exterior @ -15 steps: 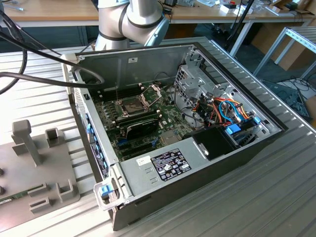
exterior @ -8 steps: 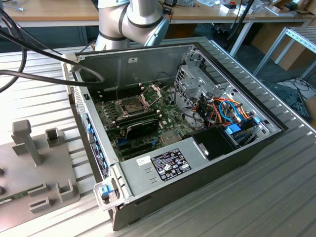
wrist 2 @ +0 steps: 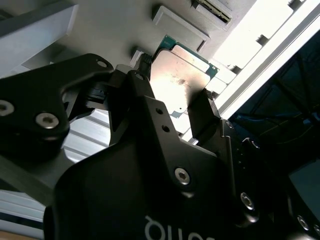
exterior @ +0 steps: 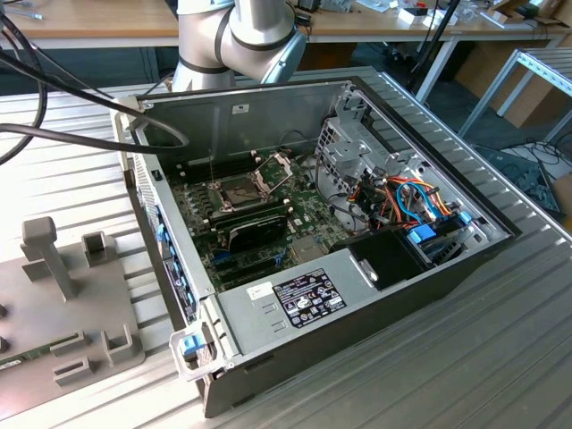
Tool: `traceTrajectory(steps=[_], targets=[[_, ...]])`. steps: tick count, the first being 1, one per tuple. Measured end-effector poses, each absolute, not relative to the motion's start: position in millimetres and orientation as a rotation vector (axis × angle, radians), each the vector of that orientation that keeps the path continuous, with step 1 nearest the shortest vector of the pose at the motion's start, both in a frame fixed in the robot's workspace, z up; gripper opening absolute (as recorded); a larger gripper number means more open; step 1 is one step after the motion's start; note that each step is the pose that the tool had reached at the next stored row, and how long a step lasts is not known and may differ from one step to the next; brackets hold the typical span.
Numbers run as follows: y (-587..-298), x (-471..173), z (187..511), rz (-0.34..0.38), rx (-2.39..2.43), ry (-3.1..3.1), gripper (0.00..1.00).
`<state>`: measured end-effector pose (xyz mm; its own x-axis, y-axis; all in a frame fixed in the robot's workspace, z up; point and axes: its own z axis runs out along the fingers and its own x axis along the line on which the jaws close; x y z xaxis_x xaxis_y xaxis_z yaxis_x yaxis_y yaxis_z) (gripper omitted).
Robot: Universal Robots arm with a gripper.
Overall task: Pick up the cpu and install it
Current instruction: 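Pick up the cpu and move it towards the insertion slot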
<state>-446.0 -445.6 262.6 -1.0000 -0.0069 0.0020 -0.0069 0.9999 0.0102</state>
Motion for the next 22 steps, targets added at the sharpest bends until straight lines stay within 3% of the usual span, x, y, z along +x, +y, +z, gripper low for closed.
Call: traceTrajectory(steps=[22], targets=[[-446, -446, 273, -0.016, 0.011, -3.139, 0.55]])
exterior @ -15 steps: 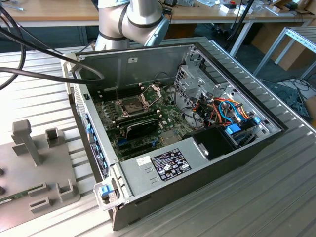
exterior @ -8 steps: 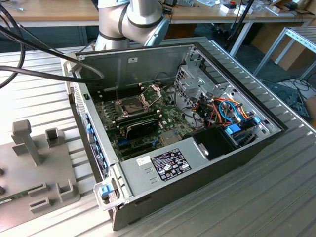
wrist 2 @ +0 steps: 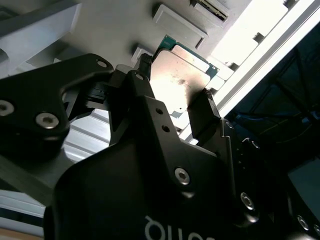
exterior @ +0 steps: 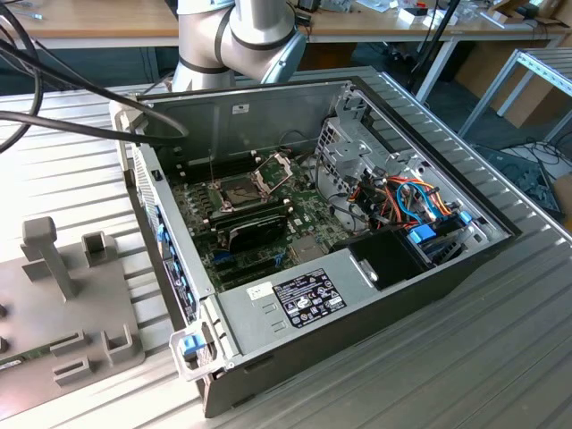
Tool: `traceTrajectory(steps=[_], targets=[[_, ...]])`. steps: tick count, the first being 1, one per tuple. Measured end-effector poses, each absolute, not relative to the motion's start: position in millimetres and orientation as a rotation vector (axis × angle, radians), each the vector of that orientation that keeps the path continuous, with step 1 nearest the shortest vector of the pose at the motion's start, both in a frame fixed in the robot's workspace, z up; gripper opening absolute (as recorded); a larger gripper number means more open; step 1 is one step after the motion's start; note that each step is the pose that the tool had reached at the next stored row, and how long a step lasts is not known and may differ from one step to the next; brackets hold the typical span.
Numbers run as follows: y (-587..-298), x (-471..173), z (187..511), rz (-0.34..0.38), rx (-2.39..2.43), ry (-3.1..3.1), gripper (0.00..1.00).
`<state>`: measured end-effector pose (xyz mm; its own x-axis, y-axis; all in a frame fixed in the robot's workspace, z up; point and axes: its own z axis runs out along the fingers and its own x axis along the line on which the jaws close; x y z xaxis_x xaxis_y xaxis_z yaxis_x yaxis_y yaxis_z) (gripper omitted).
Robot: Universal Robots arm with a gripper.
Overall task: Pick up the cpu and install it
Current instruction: 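Pick up the cpu and move it towards the insertion slot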
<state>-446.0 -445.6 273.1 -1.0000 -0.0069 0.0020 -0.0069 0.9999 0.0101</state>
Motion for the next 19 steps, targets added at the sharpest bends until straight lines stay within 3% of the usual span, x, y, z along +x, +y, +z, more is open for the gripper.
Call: traceTrajectory(steps=[19], targets=[[-446, -446, 293, -0.016, 0.011, -3.139, 0.55]])
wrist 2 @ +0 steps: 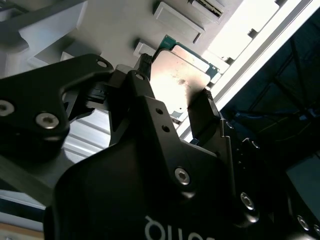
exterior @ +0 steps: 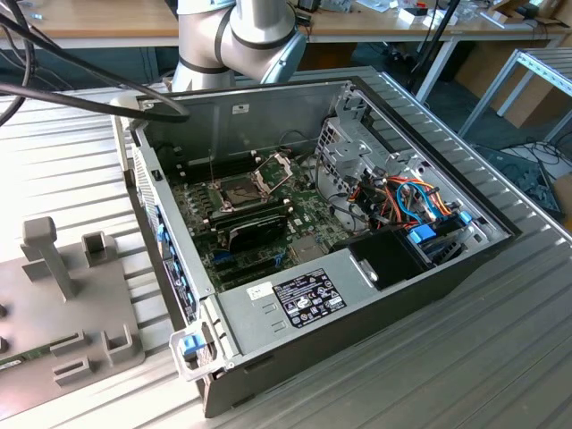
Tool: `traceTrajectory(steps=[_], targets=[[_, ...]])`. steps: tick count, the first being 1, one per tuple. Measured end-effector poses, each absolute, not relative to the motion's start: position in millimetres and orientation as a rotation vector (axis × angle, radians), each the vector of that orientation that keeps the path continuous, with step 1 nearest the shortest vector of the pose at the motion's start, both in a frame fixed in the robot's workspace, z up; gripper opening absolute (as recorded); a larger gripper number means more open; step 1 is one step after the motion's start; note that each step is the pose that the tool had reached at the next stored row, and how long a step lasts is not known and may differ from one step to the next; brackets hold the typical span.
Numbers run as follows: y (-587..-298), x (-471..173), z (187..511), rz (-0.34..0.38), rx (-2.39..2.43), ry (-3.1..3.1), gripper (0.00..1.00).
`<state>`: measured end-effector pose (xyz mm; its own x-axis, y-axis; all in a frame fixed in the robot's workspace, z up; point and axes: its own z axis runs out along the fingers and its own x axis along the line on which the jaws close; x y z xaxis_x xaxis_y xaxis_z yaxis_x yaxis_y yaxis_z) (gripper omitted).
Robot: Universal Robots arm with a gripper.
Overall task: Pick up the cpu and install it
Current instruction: 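Pick up the cpu and move it towards the insertion slot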
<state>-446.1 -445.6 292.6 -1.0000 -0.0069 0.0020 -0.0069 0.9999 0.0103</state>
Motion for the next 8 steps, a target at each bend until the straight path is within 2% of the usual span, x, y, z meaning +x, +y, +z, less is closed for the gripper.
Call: traceTrajectory(steps=[8], targets=[[-445.6, -446.1, 296.7, -0.016, 0.011, -3.139, 0.55]])
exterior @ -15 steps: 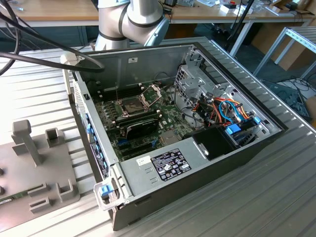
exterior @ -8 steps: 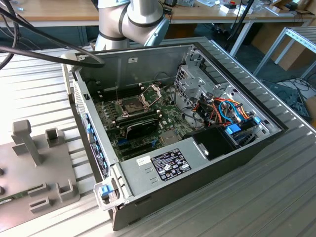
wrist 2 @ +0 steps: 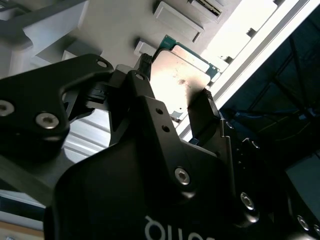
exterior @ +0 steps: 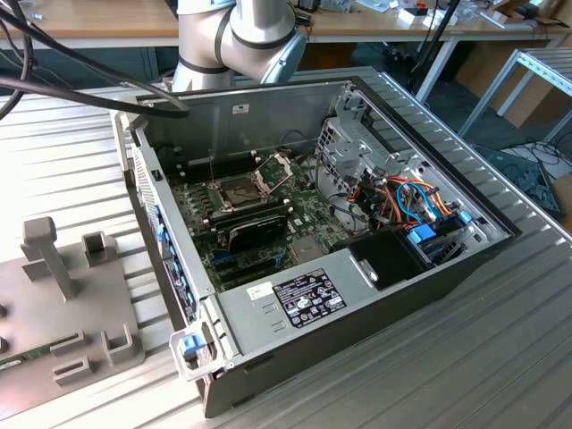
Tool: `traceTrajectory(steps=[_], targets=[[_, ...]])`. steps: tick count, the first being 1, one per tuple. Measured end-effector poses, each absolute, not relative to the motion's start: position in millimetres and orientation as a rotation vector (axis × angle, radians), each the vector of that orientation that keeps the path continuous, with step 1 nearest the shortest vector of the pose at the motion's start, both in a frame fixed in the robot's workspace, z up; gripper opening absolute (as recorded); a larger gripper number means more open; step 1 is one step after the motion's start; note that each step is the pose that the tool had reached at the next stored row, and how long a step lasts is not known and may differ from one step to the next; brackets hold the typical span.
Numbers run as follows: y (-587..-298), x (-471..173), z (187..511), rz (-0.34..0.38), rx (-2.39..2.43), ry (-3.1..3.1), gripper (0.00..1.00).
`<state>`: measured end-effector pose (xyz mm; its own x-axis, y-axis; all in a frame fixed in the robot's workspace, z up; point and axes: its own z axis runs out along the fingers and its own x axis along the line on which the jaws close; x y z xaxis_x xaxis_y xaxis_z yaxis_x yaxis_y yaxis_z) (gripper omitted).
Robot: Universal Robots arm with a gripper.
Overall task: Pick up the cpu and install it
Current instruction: 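Pick up the cpu and move it towards the insertion slot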
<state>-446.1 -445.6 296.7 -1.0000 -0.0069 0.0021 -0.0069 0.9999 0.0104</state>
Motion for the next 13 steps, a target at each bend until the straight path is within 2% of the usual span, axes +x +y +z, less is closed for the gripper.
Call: traceTrajectory(steps=[13], targets=[[-445.6, -446.1, 304.5, -0.017, 0.011, -3.14, 0.55]])
